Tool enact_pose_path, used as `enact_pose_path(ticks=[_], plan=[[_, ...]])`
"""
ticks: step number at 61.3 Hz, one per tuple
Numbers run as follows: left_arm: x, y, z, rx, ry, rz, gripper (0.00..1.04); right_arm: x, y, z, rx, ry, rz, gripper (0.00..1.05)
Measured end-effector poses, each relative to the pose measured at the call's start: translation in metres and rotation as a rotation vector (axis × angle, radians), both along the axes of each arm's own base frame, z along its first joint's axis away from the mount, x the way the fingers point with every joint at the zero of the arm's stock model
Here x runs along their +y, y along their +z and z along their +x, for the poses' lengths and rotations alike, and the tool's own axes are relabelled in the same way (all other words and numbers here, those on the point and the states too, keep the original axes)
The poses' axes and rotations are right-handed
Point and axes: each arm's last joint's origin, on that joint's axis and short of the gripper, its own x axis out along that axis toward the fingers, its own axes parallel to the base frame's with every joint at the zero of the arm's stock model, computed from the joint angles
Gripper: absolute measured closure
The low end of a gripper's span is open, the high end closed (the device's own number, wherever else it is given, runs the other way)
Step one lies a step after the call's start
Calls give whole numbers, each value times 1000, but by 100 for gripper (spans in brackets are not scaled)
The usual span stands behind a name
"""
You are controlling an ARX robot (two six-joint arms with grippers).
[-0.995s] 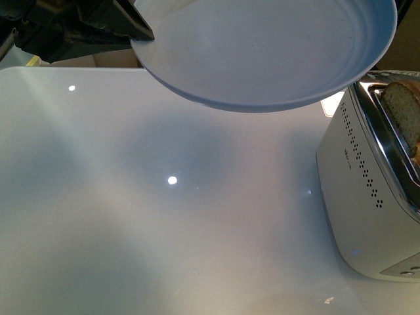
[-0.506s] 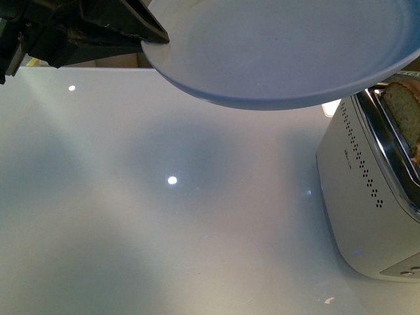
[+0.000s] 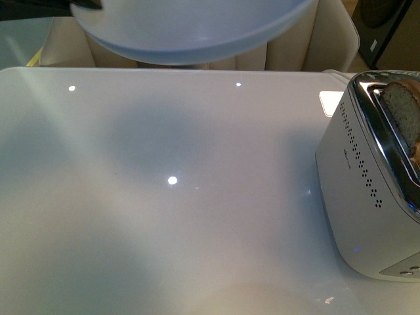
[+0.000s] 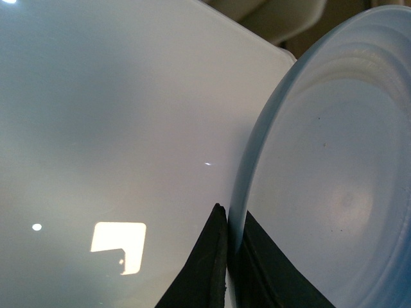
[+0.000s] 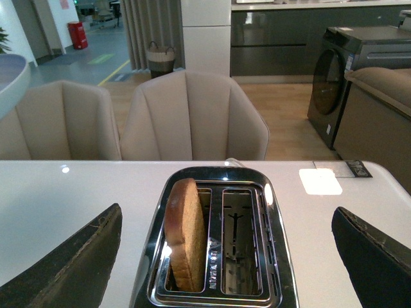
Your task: Left arm holds plate, right arm toasts bread
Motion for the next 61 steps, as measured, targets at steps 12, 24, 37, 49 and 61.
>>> enact_pose_path(ticks=[12, 24, 37, 49, 61], plan=[[85, -32, 14, 8, 149, 135, 101, 0, 0, 0, 0, 0, 0, 9], [144, -90, -3, 59, 177, 218, 101, 0, 0, 0, 0, 0, 0, 9], [159, -134, -25, 100, 137, 220, 101, 0, 0, 0, 0, 0, 0, 9], [160, -165, -37, 129, 96, 230, 101, 0, 0, 0, 0, 0, 0, 9], [151, -185, -35, 131, 49, 211, 101, 0, 0, 0, 0, 0, 0, 9]])
